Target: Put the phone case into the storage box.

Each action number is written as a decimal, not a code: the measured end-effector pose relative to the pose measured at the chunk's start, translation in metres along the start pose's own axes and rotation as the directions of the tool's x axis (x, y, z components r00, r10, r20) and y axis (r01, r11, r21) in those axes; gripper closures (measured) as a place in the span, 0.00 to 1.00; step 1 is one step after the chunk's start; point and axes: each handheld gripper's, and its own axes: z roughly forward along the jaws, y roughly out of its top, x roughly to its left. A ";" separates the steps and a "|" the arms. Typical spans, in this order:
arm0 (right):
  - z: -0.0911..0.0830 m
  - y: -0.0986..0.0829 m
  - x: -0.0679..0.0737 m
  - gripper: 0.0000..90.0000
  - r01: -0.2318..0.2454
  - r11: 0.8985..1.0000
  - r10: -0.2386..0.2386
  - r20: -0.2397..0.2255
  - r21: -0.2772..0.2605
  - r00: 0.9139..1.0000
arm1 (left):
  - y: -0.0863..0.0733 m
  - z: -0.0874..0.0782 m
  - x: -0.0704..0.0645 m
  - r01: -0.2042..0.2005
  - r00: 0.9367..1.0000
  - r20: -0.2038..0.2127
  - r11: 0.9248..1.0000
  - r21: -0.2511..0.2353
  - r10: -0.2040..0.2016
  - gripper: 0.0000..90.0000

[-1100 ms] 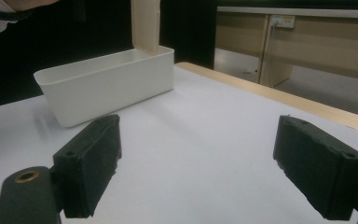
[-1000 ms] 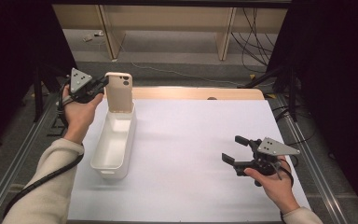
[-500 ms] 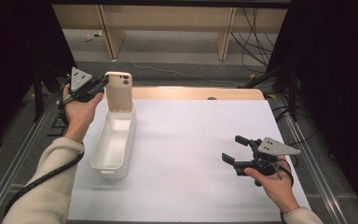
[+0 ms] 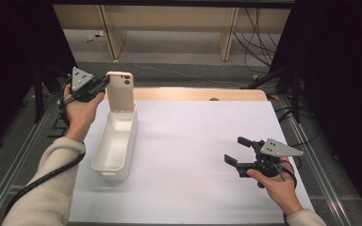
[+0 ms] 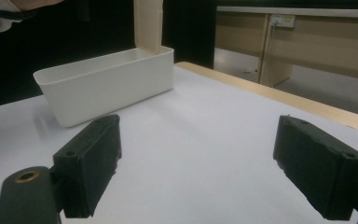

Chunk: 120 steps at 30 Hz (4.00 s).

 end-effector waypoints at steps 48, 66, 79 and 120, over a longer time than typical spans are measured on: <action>0.000 -0.001 -0.001 0.18 -0.003 1.000 0.003 -0.002 -0.002 1.000 | -0.015 0.027 0.007 0.004 0.999 -0.051 0.999 0.035 -0.003 0.94; 0.000 -0.001 -0.002 0.18 -0.004 1.000 0.004 -0.003 -0.001 1.000 | -0.023 0.033 0.008 0.005 0.999 -0.054 0.998 0.058 -0.002 0.93; 0.000 -0.001 -0.002 0.18 -0.005 1.000 0.005 -0.005 0.000 1.000 | -0.029 0.037 0.008 0.010 0.999 -0.052 0.997 0.074 -0.007 0.93; 0.000 -0.001 -0.001 0.18 -0.008 1.000 0.008 -0.007 0.006 1.000 | -0.043 0.042 0.010 0.014 0.999 -0.045 0.993 0.117 -0.009 0.93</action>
